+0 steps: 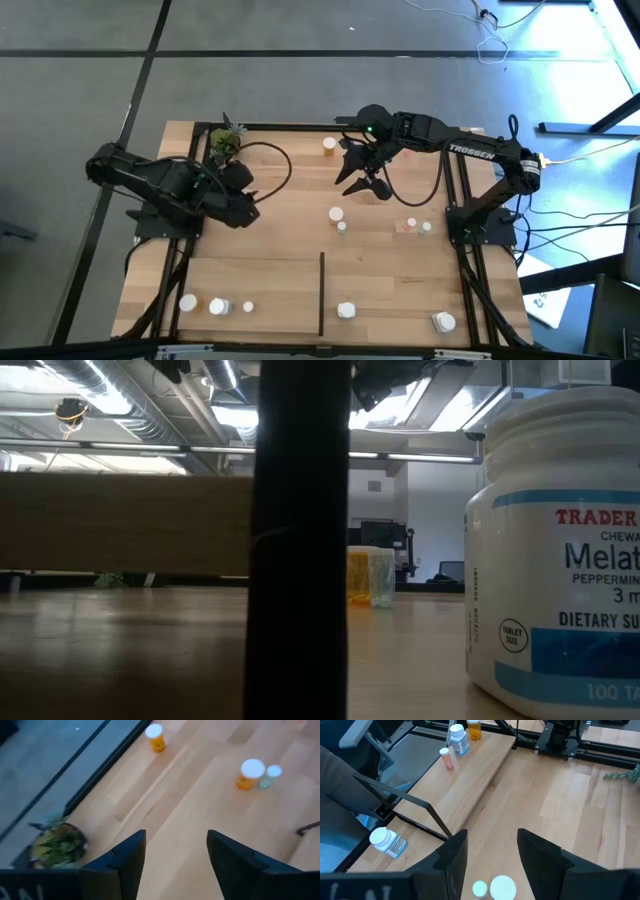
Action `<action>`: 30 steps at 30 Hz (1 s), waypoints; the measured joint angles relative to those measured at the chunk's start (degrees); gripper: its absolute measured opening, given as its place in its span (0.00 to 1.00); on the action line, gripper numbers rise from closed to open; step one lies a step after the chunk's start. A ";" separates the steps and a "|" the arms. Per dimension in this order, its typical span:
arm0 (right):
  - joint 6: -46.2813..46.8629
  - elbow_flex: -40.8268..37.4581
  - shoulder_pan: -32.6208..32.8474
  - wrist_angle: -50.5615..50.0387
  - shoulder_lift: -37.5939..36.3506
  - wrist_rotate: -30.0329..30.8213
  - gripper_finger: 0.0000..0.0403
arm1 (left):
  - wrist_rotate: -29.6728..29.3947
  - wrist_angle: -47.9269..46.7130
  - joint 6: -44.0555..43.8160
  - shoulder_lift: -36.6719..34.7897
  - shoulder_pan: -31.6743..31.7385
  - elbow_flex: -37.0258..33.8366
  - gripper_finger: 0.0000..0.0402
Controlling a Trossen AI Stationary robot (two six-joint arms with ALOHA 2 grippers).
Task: Pick and place medicine bottles onto shelf by color
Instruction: Put the bottom left small blue pill bottle on the shelf
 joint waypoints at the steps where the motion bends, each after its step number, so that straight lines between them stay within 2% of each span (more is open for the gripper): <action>1: -0.01 0.00 0.00 0.00 0.00 -0.01 0.43 | 0.08 1.40 -0.01 -0.94 -0.03 -1.38 0.51; 8: 0.26 0.00 -0.02 2.02 0.00 -0.03 0.43 | -0.36 4.76 -2.98 -6.73 -2.28 -9.83 0.51; 10: 3.11 0.00 0.00 1.93 0.00 -0.06 0.43 | -0.46 4.66 -3.00 -7.68 -2.25 -11.28 0.51; 15: 8.48 0.00 0.00 2.54 0.00 -0.05 0.43 | -0.77 4.69 -2.59 -8.96 -2.28 -12.54 0.51; 22: 18.41 0.00 0.19 3.26 0.00 -0.03 0.43 | -5.09 4.27 -2.43 -11.19 -2.27 -13.29 0.51; 28: 24.50 0.00 0.28 4.05 0.00 0.09 0.43 | -5.45 4.24 -1.10 -12.78 -2.27 -13.29 0.51; 30: 28.02 0.01 0.50 3.06 0.00 2.07 0.43 | -5.46 4.26 -1.12 -13.24 -2.27 -13.29 0.51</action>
